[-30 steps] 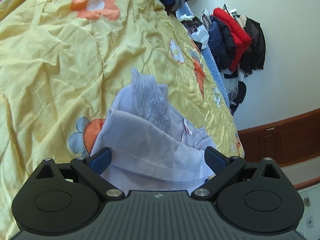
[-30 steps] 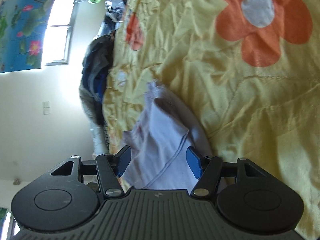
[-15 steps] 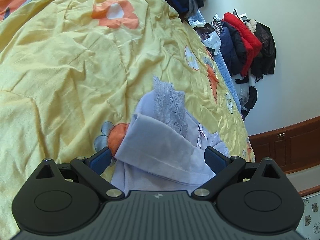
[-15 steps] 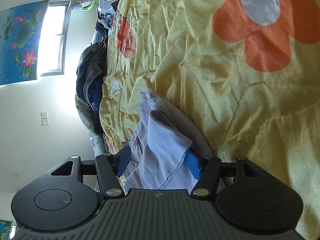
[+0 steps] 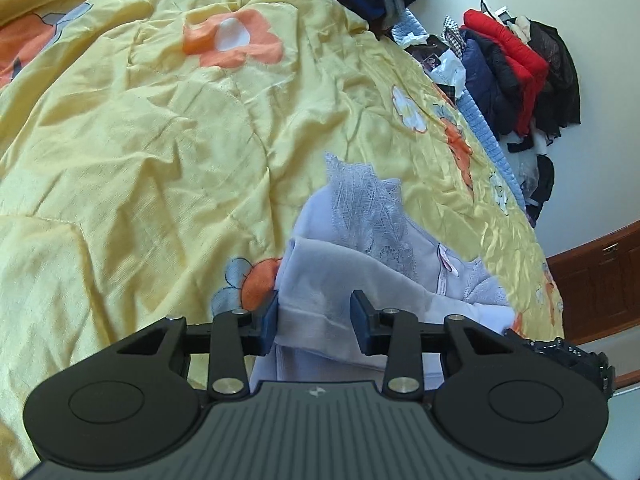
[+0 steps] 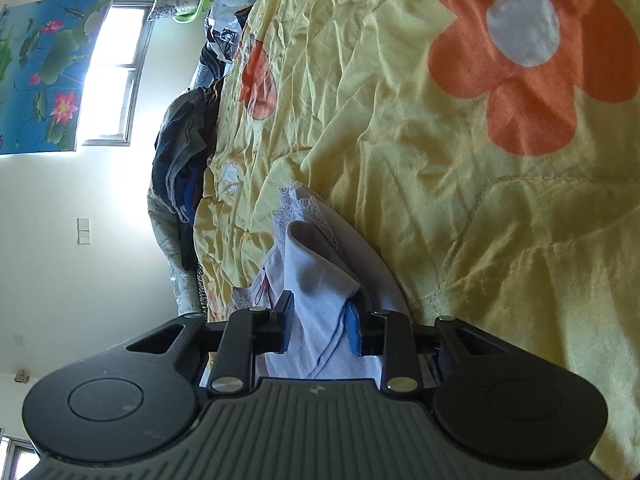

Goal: Fold small clothes

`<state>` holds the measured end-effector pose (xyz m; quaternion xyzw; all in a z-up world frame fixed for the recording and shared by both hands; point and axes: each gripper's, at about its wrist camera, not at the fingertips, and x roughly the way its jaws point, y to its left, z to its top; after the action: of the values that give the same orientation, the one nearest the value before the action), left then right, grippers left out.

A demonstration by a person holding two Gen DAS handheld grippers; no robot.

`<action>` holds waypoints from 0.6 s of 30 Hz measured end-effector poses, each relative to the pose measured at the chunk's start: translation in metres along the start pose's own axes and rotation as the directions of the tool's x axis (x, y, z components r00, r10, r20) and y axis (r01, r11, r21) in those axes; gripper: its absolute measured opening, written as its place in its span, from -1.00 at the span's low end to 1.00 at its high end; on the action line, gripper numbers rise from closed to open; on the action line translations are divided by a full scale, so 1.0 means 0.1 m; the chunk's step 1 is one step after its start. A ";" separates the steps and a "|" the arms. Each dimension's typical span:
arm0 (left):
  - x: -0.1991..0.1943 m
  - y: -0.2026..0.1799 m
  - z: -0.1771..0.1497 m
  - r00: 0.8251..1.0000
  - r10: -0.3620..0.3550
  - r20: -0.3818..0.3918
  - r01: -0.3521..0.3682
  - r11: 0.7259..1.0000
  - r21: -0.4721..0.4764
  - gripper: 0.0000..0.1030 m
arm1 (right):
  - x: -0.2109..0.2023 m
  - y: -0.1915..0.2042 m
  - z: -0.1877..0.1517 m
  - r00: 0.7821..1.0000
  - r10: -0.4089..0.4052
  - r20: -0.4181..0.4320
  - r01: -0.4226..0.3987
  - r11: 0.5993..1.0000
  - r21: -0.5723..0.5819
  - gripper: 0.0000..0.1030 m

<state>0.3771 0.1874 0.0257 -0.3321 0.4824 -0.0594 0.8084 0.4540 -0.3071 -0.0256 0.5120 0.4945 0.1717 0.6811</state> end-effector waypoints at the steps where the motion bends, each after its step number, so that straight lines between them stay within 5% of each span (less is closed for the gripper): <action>1: -0.01 0.00 0.00 1.000 -0.002 0.000 0.002 1.000 -0.002 -0.33 | 0.00 0.00 0.00 1.000 0.005 -0.001 -0.005 1.000 0.001 -0.44; 5: -0.04 -0.02 0.01 1.000 -0.020 -0.003 0.020 1.000 0.014 -0.85 | -0.03 0.04 -0.01 0.999 0.049 0.016 -0.049 0.999 -0.006 -0.70; 12: -0.08 -0.23 0.24 0.996 -0.083 0.030 0.081 0.995 0.052 -0.88 | -0.02 0.25 0.10 0.988 0.149 0.034 -0.149 0.989 -0.003 -0.73; 15: 0.01 -0.20 0.45 0.989 -0.132 0.063 0.133 0.991 -0.022 -0.88 | 0.05 0.25 0.26 0.978 0.191 0.086 -0.196 0.979 0.052 -0.73; 18: 0.22 -0.03 0.60 0.997 -0.072 0.037 0.077 0.988 -0.137 -0.87 | 0.11 0.11 0.46 0.957 0.175 0.230 -0.209 0.969 0.130 -0.66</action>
<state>0.4386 0.2050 0.0299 -0.4059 0.4597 -0.0508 0.7883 0.5014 -0.3183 -0.0218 0.6241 0.3769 0.1418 0.6696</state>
